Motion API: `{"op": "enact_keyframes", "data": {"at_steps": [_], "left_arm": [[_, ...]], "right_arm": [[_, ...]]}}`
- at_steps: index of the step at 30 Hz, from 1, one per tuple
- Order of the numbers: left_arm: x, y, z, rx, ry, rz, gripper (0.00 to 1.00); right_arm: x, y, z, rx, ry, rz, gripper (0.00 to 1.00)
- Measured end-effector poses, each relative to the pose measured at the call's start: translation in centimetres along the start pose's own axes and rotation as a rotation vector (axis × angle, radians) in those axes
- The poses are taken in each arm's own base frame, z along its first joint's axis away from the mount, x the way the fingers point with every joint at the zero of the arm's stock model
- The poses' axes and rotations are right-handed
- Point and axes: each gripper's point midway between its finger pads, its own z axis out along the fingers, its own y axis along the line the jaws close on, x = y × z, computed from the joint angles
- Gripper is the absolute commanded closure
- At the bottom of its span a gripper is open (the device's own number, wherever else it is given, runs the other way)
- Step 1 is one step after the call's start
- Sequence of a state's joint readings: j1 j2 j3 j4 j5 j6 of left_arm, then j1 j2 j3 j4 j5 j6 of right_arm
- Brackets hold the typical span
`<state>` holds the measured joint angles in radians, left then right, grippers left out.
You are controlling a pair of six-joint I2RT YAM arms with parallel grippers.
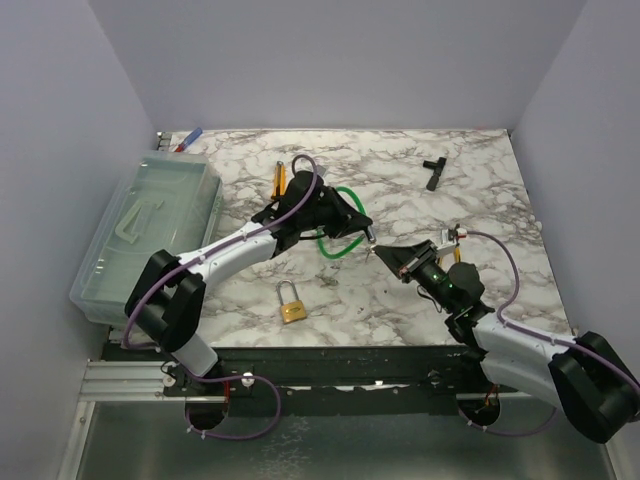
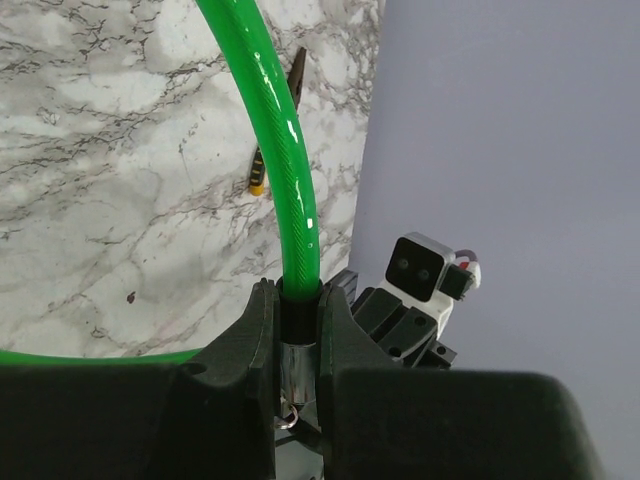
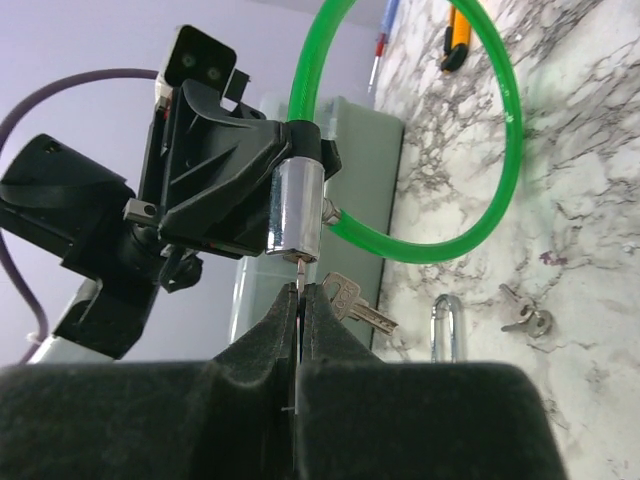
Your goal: Unlock with the key
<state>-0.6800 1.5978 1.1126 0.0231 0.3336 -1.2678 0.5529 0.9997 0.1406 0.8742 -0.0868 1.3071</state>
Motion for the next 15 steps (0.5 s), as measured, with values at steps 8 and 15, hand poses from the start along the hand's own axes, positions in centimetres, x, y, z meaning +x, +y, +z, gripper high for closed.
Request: {"op": "enact_keyframes", "data": {"at_steps": [8,15], "left_arm": [[-0.5,-1.3,-1.1,0.08,-0.031,0.008,1.0],[-0.7,-3.1,-2.0,0.145,-0.05,0.029,1.0]], "right_arm": [[-0.1,1.4,0.4,-0.071,0.0,0.075,1.0],[-0.3,3.2,0.4,-0.14,-0.002,0.107,1.0]]}}
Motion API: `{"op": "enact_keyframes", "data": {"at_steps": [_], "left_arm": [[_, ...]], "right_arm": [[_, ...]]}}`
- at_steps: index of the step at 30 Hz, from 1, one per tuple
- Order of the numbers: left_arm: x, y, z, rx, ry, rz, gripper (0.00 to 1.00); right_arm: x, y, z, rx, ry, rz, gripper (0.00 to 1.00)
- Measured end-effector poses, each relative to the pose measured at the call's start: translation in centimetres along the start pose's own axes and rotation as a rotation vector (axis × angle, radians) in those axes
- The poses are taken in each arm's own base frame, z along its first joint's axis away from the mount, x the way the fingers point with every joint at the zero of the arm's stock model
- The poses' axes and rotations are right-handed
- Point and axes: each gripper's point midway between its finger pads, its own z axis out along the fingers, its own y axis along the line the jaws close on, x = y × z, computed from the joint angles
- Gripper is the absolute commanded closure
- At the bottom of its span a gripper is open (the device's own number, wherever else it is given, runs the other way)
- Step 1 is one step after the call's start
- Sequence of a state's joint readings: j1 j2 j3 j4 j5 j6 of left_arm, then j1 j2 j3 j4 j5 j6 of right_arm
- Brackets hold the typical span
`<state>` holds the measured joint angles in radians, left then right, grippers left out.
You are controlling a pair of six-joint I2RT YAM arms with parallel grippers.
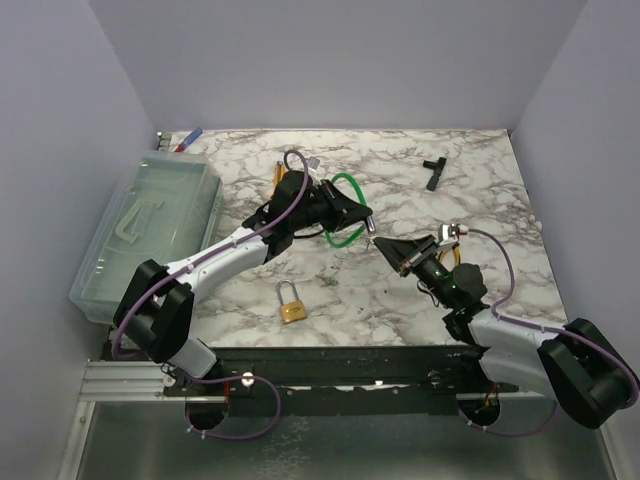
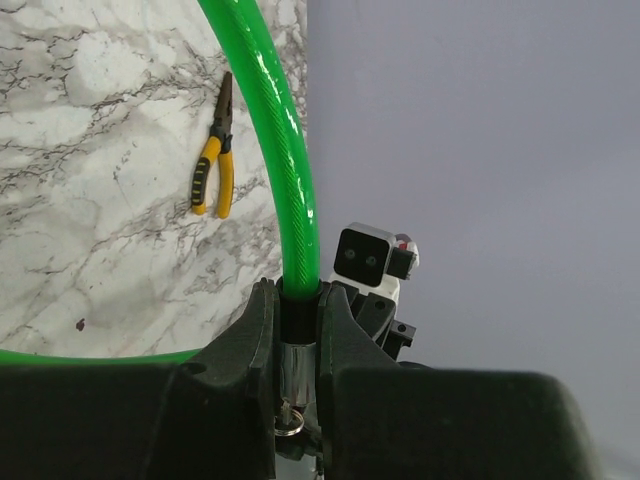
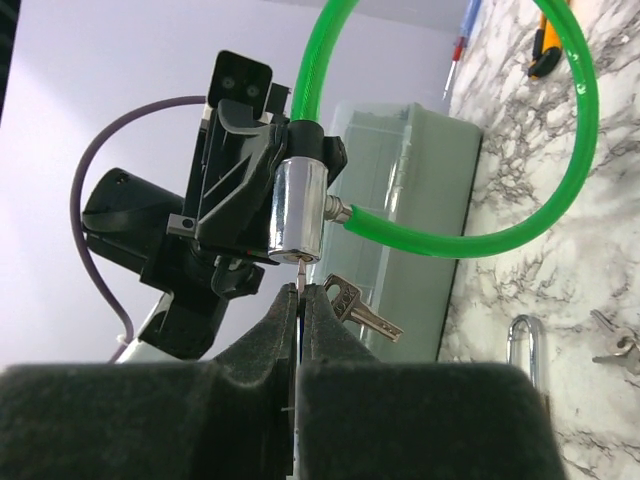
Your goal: Unlock with the key
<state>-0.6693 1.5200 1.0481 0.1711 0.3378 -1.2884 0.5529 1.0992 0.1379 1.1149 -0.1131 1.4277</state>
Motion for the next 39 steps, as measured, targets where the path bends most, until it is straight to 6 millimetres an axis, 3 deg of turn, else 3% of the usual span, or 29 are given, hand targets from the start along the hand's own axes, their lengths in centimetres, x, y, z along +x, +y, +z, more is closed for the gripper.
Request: {"op": "enact_keyframes", "data": {"at_steps": [23,27,33,39], "left_arm": [[-1.6,-6.2,-3.8,0.275,-0.107,0.114,1.0],[-1.7,-6.4,-4.3,0.295,-0.119,0.151,1.0],[-2.1,-4.4,-4.2,0.276,-0.14,0.176,1.0],[-2.1,-5.0,-4.7,0.341,-0.161,0.204,1.0]], "right_arm": [[0.1,5.7,2.0,-0.233,0.061,0.172,1.0],[0.5,5.3,2.4,-0.225,0.101,0.255,1.0],[1.2,3.3,3.0,-0.148,0.145,0.374,1.0],[1.3,3.9,3.2,-0.154,0.168,0.419,1.0]]}}
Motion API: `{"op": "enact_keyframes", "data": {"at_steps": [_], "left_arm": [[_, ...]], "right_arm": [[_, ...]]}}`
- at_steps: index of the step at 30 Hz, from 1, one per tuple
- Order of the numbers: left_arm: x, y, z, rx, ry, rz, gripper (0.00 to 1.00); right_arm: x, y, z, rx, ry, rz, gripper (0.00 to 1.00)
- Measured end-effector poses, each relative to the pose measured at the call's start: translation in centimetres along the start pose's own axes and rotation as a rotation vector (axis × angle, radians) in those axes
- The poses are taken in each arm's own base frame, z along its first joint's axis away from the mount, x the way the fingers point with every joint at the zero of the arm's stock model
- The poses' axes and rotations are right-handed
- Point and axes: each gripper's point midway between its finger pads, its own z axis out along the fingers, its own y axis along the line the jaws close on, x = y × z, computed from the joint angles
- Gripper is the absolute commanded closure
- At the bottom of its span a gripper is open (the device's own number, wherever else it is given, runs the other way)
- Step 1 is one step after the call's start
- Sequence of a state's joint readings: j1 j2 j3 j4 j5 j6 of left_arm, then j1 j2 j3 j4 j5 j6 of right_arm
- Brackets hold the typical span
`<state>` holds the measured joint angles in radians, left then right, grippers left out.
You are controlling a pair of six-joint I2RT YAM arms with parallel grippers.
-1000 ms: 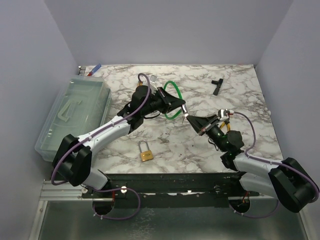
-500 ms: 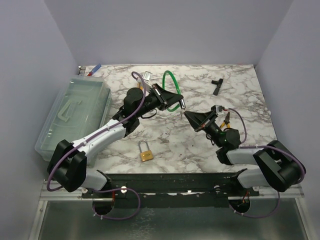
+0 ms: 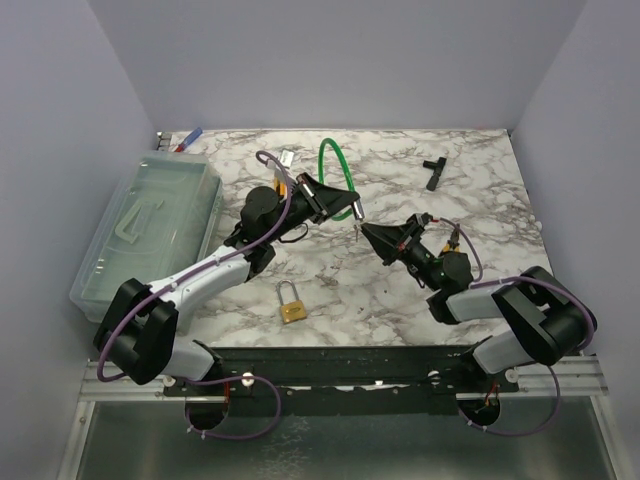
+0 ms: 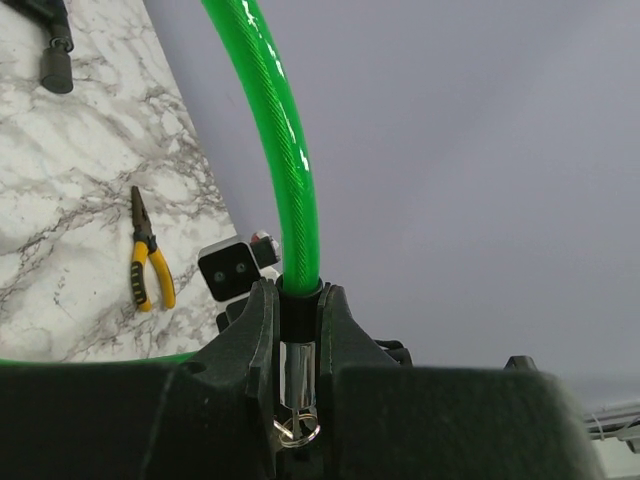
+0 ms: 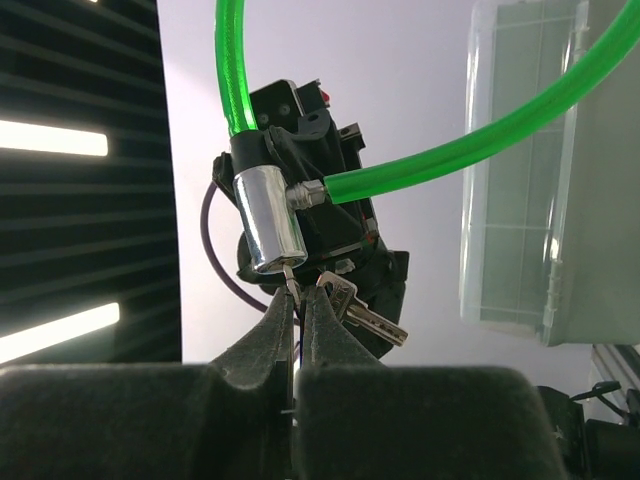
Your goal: Unlock with the key
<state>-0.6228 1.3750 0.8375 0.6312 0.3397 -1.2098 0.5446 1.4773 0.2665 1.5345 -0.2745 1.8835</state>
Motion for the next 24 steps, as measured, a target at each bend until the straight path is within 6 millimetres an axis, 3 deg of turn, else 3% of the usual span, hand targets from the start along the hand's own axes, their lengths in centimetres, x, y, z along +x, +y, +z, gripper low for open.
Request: {"op": "enact_keyframes", "data": {"at_steps": [16,24], "left_arm": [[-0.3,-1.5,-0.2,0.082,-0.017,0.032,1.0],[1.6,-0.3,-0.3,0.067,0.054,0.013,1.0]], "right_arm": [[0.4,1.2,0.0,-0.026,0.02,0.028,0.99],[0.3,-0.3,-2.1,0.02,-0.003,0.034,0.75]]}}
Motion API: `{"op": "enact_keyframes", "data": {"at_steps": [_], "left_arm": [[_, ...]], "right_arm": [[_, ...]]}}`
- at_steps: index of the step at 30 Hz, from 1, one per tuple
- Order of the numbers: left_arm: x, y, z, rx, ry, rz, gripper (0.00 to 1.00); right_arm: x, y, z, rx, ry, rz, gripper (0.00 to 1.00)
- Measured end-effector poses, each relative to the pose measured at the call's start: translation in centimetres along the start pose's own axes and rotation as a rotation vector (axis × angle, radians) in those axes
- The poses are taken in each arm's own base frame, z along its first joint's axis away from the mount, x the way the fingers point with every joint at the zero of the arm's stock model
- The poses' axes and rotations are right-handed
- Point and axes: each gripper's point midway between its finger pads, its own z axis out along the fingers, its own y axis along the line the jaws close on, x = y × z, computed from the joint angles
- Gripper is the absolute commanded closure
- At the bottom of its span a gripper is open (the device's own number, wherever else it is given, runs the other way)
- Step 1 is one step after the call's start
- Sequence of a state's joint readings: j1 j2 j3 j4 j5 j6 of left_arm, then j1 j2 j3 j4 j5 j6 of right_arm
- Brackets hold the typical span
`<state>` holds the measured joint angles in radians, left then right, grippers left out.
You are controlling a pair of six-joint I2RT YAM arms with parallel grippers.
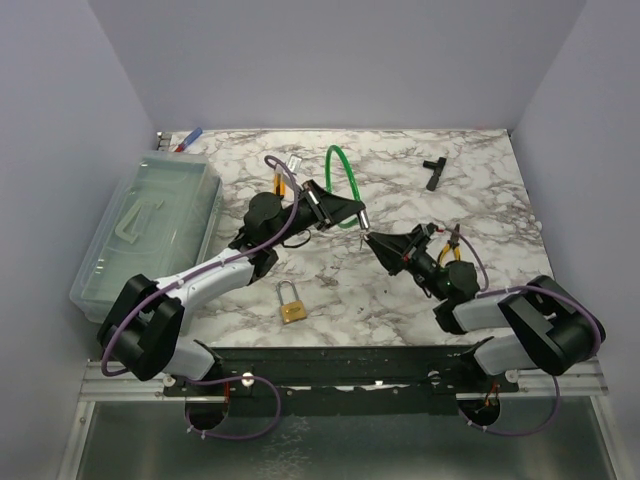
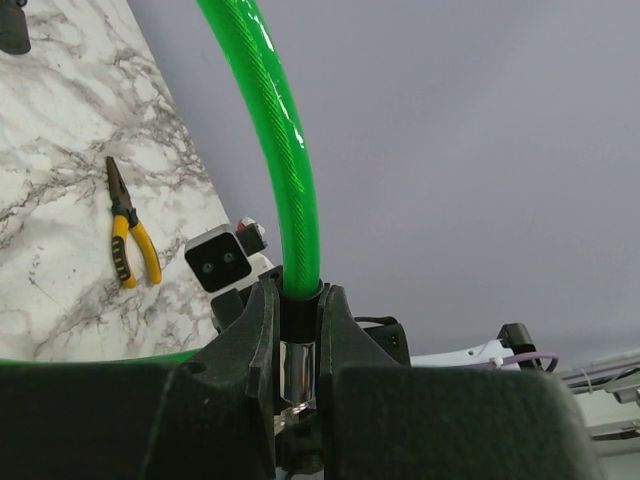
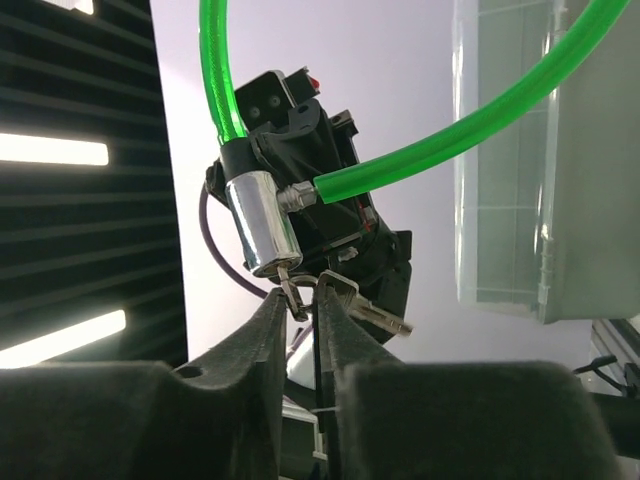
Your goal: Unlock with the key
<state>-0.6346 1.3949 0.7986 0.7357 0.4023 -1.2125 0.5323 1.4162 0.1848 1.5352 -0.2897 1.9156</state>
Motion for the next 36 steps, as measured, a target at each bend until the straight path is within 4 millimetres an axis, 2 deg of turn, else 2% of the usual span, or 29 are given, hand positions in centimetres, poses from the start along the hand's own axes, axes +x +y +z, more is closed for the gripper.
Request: {"op": "enact_keyframes", "data": {"at_steps": [3,5,8,11,13,18,21,23,25,28,30,32,36], "left_arm": [[0.4,0.5,0.1,-0.009,0.013,-0.02,1.0],[0.6,0.5,0.1,-0.009,0.022,-0.034,1.0],[0.7,-0.4,0.0,0.023,0.032,-0.055,1.0],[0.7,-0.8,0.0,0.04,0.036,-0.06,1.0],[0.7,-0.8,0.0,0.042,0.039,-0.062,1.0],[0.6,-0.4,-0.1,0.025,0.039,-0.066,1.0],[0.6,0.2,-0.2,0.004,0.04,-0.068,1.0],[0.6,0.6,-0.2,-0.014,0.043,-0.069,1.0],[0.8,1.3,-0.3,-0.041,0.05,-0.074,1.0],[1.1,2.1,-0.4,-0.072,0.061,-0.077,1.0],[1.3,2.5,-0.5,-0.088,0.067,-0.082,1.0],[1.4,2.8,-0.5,-0.1,0.072,-0.085,1.0],[1.7,3.3,-0.6,-0.124,0.08,-0.096,1.0]], "right_arm": [[-0.2,-0.6,-0.6,0.015,-0.014,-0.007,0.63],[-0.6,-1.0,-1.1,0.028,-0.033,-0.013,0.59],[-1.3,-2.5,-2.1,0.07,-0.074,-0.019,0.56],[-1.4,-2.9,-2.8,0.081,-0.088,-0.037,0.55],[-1.1,-2.1,-3.0,0.055,-0.08,-0.069,0.54],[0.4,1.2,-3.4,-0.038,-0.052,-0.211,0.49],[0.6,2.8,-2.5,-0.011,-0.065,-0.352,0.44],[0.5,4.7,-1.6,0.03,-0.094,-0.475,0.39],[0.4,6.9,-0.9,0.073,-0.124,-0.612,0.27],[0.0,8.4,-0.3,0.177,-0.136,-0.794,0.2],[-0.6,8.1,0.0,0.27,-0.115,-0.893,0.16],[-1.3,6.9,0.2,0.366,-0.083,-0.961,0.15],[-2.7,2.5,-0.6,0.568,0.016,-1.028,0.15]]}}
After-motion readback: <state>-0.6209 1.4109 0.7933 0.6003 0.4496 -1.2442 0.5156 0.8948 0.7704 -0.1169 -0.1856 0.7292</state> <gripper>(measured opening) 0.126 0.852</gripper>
